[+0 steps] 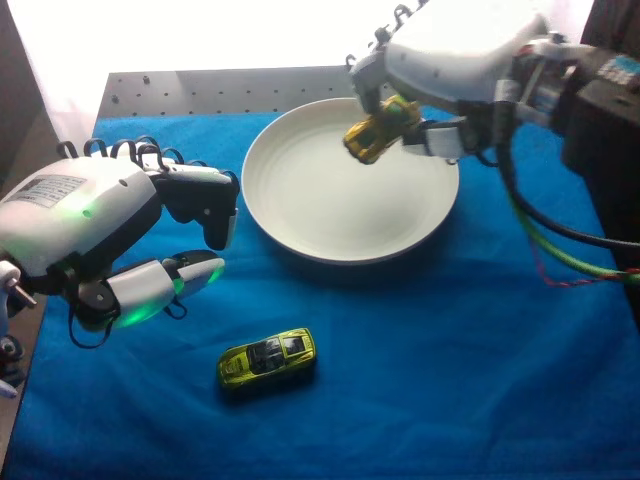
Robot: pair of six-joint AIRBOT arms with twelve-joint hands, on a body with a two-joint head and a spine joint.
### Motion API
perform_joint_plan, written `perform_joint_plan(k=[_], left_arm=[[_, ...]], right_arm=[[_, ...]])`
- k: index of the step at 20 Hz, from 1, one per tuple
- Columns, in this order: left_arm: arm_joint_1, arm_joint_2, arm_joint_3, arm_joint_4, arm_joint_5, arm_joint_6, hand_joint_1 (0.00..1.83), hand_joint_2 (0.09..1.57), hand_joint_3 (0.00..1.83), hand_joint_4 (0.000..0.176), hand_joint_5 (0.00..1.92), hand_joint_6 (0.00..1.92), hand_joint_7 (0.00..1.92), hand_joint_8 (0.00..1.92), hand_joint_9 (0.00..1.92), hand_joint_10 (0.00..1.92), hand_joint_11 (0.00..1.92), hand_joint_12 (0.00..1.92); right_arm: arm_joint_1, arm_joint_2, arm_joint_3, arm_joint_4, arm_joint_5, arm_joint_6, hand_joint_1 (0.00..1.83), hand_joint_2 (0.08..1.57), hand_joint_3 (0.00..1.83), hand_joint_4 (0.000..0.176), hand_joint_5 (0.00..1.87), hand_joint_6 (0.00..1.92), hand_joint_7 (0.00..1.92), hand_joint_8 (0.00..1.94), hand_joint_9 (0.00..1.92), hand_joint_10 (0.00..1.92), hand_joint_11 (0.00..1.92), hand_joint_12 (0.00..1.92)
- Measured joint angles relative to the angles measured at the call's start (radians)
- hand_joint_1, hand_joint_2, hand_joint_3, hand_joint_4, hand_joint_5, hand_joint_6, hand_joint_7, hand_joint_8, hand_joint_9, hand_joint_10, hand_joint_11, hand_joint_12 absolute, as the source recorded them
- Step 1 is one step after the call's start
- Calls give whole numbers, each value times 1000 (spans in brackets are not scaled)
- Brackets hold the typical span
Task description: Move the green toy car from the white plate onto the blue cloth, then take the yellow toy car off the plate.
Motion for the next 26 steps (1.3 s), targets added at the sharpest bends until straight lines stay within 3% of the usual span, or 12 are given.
perform_joint_plan(k=[2, 3, 5, 7, 8, 10, 11, 16, 18, 23, 24, 26], left_arm=[[2, 0, 0, 4, -8, -3, 809, 1307, 0, 176, 614, 1515, 646, 541, 434, 1040, 179, 1667], [10, 0, -1, 1, -16, -3, 818, 1299, 0, 176, 627, 1496, 666, 546, 442, 1104, 189, 1709], [23, 3, -8, -14, -25, -3, 821, 1296, 0, 176, 632, 1489, 663, 561, 437, 1140, 194, 1740], [37, 10, -14, -15, -37, -4, 815, 1301, 0, 176, 624, 1500, 634, 612, 408, 1153, 137, 1729], [37, 12, -14, -20, -39, -4, 815, 1300, 0, 176, 624, 1499, 629, 611, 394, 1131, 115, 1718], [37, 16, -14, -23, -47, -4, 813, 1304, 0, 176, 620, 1507, 635, 568, 409, 1084, 128, 1709], [38, 16, -15, -24, -52, -4, 811, 1305, 0, 176, 619, 1508, 644, 553, 424, 1081, 147, 1715], [44, 18, -19, -27, -61, -4, 797, 1313, 2, 176, 602, 1531, 675, 434, 422, 1058, 172, 1703], [49, 19, -22, -24, -57, -4, 801, 1312, 0, 176, 607, 1523, 675, 446, 430, 1077, 194, 1712], [49, 19, -22, -32, -59, -4, 806, 1308, 0, 176, 614, 1514, 701, 427, 495, 1050, 261, 1658], [49, 19, -22, -30, -59, -4, 814, 1301, 0, 176, 625, 1499, 720, 417, 508, 1011, 267, 1636], [49, 19, -22, -32, -59, -4, 808, 1306, 0, 176, 618, 1508, 748, 366, 528, 966, 286, 1617]], right_arm=[[-1, 77, -74, -27, 40, 0, 1166, 1133, 0, 0, 954, 1025, 1159, 1857, 1298, 1917, 1352, 1921], [-3, 117, -112, -38, 76, 0, 1159, 1135, 0, 0, 941, 1068, 1100, 1475, 1160, 1658, 1067, 1885], [-21, 168, -158, -55, 140, -2, 1242, 1133, 0, 0, 927, 915, 1023, 1306, 1122, 1529, 983, 1812], [-57, 213, -219, -77, 180, -2, 1176, 1108, 0, 0, 995, 976, 1141, 1637, 1229, 1879, 1288, 1917], [-80, 235, -256, -96, 199, -1, 1227, 1166, 10, 0, 886, 930, 920, 1483, 1061, 1753, 1098, 1921], [-116, 269, -305, -118, 234, 0, 1248, 1155, 1, 0, 888, 925, 951, 1349, 958, 1582, 901, 1913], [-140, 292, -334, -125, 262, 0, 1259, 1088, 0, 0, 1018, 834, 1092, 993, 945, 1216, 779, 1687], [-273, 365, -435, -122, 341, -1, 1239, 1093, 2, 0, 987, 948, 1071, 979, 899, 1254, 725, 1696], [-348, 369, -466, -129, 343, 40, 1279, 1044, 0, 0, 1231, 475, 1123, 949, 877, 1327, 715, 1739], [-430, 309, -429, -124, 342, 138, 1297, 1049, 0, 0, 1301, 211, 1079, 1103, 918, 1299, 771, 1592], [-432, 292, -421, -118, 323, 143, 1288, 1027, 0, 0, 1405, 142, 1070, 1002, 858, 1183, 495, 1580], [-432, 278, -409, -116, 310, 144, 1203, 1049, 13, 0, 1119, 757, 932, 848, 702, 1173, 369, 1589]])
